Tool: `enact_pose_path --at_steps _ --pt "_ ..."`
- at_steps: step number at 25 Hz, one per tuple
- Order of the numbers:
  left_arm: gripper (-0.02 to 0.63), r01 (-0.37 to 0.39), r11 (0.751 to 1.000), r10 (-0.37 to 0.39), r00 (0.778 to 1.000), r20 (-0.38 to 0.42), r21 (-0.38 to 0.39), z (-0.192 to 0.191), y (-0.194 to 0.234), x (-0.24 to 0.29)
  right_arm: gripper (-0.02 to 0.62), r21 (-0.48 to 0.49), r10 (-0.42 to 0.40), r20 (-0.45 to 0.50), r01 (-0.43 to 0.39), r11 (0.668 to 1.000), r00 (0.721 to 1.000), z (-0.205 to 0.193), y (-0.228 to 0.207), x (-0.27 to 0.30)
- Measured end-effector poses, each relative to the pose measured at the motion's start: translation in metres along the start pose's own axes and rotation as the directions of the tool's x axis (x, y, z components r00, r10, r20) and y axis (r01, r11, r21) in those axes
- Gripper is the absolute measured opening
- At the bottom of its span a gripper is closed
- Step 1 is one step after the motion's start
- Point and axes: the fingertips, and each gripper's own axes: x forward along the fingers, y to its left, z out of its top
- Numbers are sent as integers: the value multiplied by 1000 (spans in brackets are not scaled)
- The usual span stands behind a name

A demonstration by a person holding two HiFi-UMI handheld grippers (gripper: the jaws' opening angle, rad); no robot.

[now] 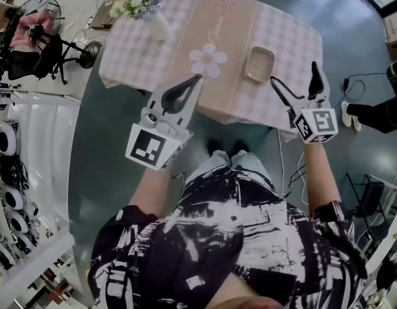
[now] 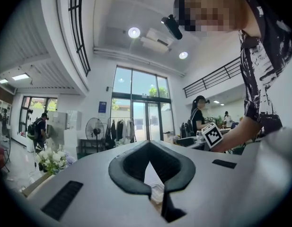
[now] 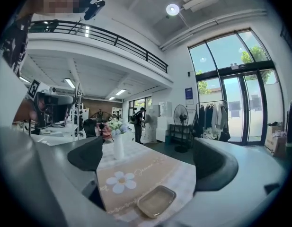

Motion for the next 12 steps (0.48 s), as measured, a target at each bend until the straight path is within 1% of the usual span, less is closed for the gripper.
enact_pose_path --at_steps 4,6,12 --pt "0 1 1000 -1 1000 -11 -8 -17 8 26 572 16 -31 -61 32 999 998 -46 -36 23" --pt "0 -3 1000 2 1000 -31 -19 -23 13 35 571 36 -37 -102 41 999 994 -67 -50 34" --pt "0 -21 999 17 996 -85 -44 -32 24 48 570 81 -31 -209 49 996 977 -118 -70 62"
